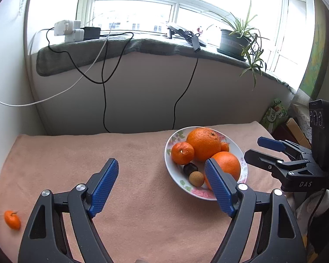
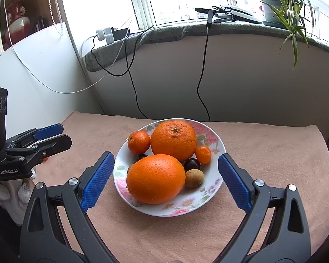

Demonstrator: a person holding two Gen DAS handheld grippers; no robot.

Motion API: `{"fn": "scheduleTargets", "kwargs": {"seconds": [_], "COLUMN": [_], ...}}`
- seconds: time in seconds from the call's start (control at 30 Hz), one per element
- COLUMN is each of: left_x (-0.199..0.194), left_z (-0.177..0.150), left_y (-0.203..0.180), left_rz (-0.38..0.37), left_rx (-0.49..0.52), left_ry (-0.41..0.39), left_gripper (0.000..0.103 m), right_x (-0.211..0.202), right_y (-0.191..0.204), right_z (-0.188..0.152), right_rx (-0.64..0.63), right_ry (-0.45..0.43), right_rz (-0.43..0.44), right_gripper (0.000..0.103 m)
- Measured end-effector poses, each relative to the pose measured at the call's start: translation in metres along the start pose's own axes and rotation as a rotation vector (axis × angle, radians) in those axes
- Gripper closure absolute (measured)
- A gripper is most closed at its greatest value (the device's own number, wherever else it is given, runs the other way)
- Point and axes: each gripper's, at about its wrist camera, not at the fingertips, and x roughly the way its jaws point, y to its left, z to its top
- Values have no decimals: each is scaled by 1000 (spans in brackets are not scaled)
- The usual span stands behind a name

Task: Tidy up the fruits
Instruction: 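Move the left tool to a tangerine on the towel while the right tool approaches a dark cherry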

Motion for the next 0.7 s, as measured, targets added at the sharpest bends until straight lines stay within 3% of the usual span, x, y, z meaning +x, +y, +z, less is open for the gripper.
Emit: {"fn": "scheduleTargets", "kwargs": {"seconds": [0.33, 0.7], "left_x": [-34, -73], "left_z": [-22, -47], "left_y": [29, 86], "left_rz": [68, 180], "left_rx": [-60, -157], "left_ry": [-15, -36], "left_gripper": [22, 22], "right_x": [-16, -16], "right_y": [26, 77], "right_z": [-12, -25], "right_rx": [-52, -152], "right_ry": [-7, 32], "right_rz": [42, 125], "right_gripper": [6, 6]}}
